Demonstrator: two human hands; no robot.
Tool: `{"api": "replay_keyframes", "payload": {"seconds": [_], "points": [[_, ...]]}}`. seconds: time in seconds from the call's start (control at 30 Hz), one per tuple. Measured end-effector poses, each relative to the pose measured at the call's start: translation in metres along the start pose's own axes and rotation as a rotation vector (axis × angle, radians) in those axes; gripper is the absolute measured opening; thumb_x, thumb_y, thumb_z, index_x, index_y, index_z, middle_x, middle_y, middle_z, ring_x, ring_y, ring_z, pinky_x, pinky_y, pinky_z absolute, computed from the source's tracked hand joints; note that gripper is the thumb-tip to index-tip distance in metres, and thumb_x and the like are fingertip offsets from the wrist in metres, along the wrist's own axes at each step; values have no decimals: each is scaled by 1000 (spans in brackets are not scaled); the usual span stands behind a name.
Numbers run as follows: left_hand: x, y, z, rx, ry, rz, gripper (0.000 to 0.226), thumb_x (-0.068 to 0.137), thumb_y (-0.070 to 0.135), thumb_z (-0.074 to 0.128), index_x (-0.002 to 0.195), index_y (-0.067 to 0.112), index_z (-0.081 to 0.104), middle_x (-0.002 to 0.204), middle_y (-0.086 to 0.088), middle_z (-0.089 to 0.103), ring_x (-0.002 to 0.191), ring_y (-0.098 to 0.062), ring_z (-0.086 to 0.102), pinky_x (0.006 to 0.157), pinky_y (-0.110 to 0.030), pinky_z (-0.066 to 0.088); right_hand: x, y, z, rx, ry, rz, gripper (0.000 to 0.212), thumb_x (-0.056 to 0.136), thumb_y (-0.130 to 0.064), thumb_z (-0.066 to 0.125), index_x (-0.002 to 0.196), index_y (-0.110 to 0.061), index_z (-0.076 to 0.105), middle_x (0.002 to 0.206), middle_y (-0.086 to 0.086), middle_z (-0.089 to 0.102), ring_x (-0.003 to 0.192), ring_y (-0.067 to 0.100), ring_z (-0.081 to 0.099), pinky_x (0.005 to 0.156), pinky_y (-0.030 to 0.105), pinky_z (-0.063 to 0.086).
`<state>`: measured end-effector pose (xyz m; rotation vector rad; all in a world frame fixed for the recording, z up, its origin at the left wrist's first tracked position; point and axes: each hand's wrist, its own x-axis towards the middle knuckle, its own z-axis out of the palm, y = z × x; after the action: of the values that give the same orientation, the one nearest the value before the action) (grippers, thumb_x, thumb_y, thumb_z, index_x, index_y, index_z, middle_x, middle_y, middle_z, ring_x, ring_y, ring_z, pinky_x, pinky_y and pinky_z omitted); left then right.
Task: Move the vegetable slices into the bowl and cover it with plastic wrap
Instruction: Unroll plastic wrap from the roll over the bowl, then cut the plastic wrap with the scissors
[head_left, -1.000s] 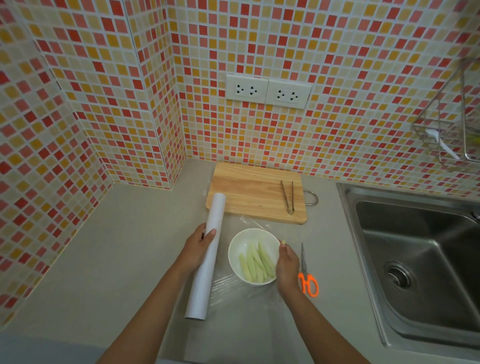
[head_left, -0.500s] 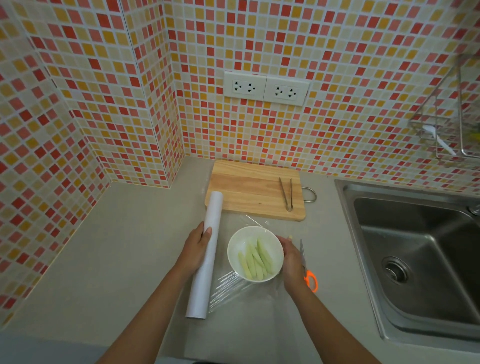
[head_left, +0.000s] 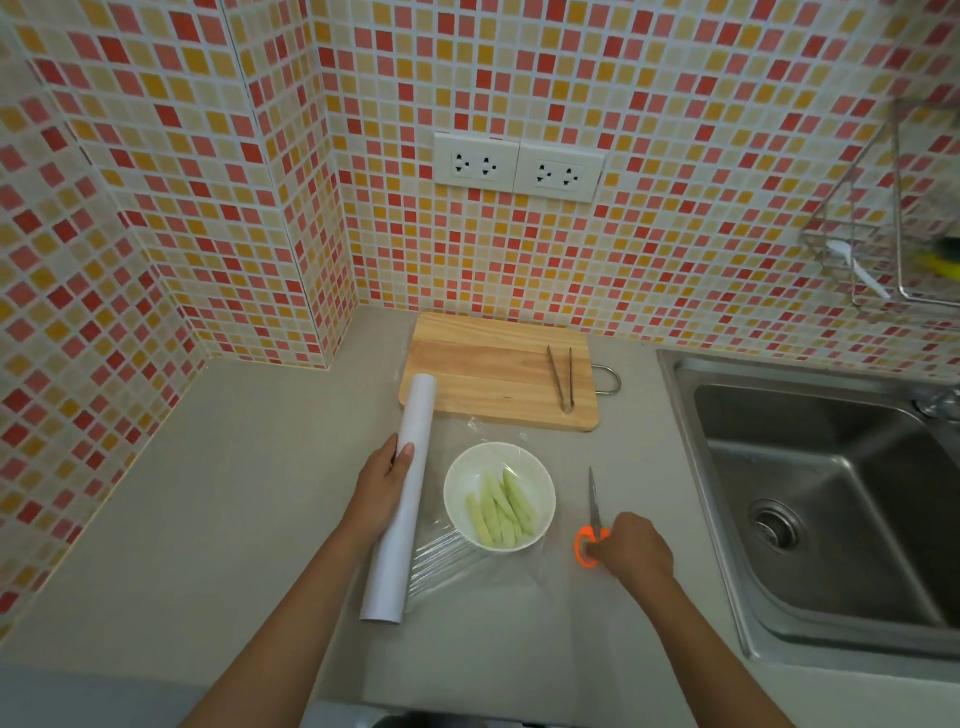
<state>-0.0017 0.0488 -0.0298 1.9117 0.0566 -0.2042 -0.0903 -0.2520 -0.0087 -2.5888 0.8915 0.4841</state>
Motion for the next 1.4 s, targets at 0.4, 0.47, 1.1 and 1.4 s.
{"api": "replay_keyframes", "payload": {"seconds": [0.4,0.47,1.1,1.4], "points": [[-3,8,-1,-17,14,-3,43,101,38,40,133,12,52,128,-2,59,118,-17,55,93,-28,43,-4,-4,1,154,48,83,29,78,-31,64,61,-13,50,67,5,66,60,23,67,55,23,46],[-6,10,-1,-23,16,13,34,101,36,41,122,16,57,118,0,62,108,-15,58,79,-18,42,-2,-1,1,255,26,93,29,79,-29,65,64,-5,58,56,7,62,47,23,62,55,27,49],[-9,17,0,-3,27,65,27,101,34,40,111,16,57,103,-7,63,85,-12,56,70,-20,43,-17,-25,-3,486,36,81,48,86,-35,60,47,-9,52,20,-3,40,18,7,41,25,15,29],[-8,21,0,39,2,96,26,101,31,39,99,10,53,93,-11,54,83,-17,48,73,-32,37,-76,-63,-13,627,-45,-1,38,90,-31,57,67,-3,66,60,13,62,45,23,51,45,22,37]]}}
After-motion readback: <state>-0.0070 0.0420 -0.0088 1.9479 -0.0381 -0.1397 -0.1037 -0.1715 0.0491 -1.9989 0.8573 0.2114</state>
